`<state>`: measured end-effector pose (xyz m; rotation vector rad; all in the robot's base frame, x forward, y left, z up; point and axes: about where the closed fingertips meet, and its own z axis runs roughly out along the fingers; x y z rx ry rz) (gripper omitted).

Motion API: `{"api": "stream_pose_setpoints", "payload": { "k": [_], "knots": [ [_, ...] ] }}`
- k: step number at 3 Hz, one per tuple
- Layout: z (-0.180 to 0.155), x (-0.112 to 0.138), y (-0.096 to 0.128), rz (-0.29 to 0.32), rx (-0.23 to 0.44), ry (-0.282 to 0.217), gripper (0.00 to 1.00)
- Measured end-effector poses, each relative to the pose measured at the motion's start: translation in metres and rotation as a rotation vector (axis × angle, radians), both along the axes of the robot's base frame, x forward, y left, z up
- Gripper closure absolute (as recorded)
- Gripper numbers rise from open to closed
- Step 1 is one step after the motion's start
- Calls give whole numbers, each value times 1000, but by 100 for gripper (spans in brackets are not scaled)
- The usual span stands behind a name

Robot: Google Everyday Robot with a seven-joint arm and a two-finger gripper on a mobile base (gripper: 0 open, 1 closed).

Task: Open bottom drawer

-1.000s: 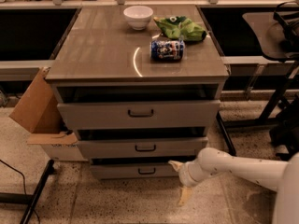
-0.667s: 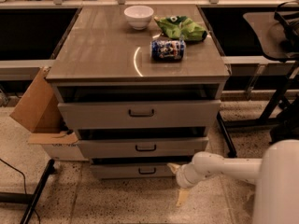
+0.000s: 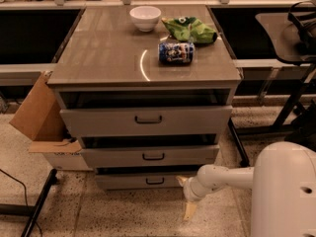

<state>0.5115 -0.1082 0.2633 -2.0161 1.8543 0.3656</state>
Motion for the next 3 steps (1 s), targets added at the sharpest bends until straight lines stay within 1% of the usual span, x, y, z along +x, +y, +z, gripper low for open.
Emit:
{"api": "stream_pose_setpoints", "payload": {
  "k": [1, 2, 3],
  "knots": [
    [-14, 6, 4, 6, 7, -8, 0],
    [-33, 21, 4, -1, 35, -51, 0],
    [-48, 39, 3, -12, 50, -106, 0]
  ]
}}
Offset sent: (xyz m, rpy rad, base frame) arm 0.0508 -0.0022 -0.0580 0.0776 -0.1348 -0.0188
